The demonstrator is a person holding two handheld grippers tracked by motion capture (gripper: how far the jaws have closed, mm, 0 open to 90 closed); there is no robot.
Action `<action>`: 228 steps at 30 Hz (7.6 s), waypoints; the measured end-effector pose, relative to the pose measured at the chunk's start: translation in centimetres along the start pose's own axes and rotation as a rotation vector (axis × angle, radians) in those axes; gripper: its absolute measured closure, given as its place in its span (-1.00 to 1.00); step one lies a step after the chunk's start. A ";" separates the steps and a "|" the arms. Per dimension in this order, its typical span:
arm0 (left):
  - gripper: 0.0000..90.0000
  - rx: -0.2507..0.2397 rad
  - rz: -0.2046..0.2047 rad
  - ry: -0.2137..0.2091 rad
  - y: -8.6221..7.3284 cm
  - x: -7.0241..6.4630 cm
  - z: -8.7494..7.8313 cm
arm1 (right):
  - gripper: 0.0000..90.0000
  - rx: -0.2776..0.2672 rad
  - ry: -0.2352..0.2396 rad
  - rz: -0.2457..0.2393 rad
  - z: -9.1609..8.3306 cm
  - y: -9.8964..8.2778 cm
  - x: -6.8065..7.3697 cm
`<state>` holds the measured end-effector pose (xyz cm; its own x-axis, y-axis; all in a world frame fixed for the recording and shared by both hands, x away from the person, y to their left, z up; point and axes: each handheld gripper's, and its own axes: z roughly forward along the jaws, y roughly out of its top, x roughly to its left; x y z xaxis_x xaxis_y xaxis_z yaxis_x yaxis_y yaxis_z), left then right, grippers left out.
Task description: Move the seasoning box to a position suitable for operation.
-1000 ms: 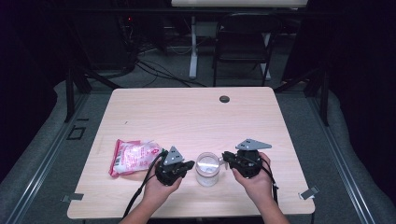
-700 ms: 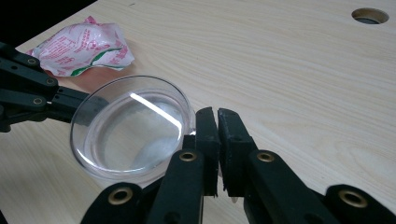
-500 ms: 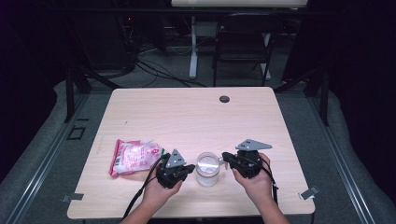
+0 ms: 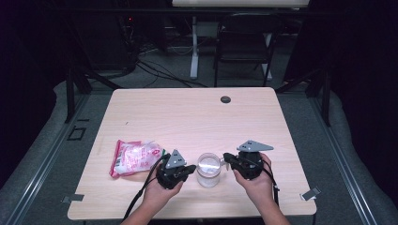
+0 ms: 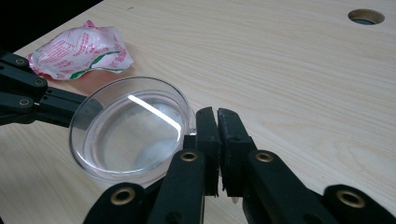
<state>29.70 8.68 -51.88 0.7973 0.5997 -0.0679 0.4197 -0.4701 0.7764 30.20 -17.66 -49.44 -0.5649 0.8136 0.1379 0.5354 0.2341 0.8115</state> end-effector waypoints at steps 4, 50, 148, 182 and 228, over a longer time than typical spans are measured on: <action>1.00 0.001 0.000 -0.001 0.0 0.0 0.0 | 0.96 -0.002 -0.002 0.003 0.0 0.0 0.0; 0.80 -0.108 -0.003 -0.035 2.3 -1.0 -0.9 | 0.24 -0.066 0.108 -0.082 -2.5 -0.8 1.3; 0.37 -0.094 -0.037 0.032 1.1 -0.5 1.5 | 0.44 -0.031 -0.004 -0.100 -2.2 -1.8 0.7; 0.30 -0.123 -0.055 0.072 0.8 0.1 0.0 | 0.62 -0.039 0.020 -0.050 -0.6 -2.0 -0.1; 0.24 -0.125 -0.100 0.166 -1.7 1.0 -3.5 | 0.66 -0.129 0.142 0.102 1.7 0.6 -4.2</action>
<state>28.20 12.36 -51.09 0.6679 0.7424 -0.0527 0.4280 -0.3253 0.8432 33.99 -19.99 -50.51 -0.5991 0.7446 0.2943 0.5150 0.0769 0.8537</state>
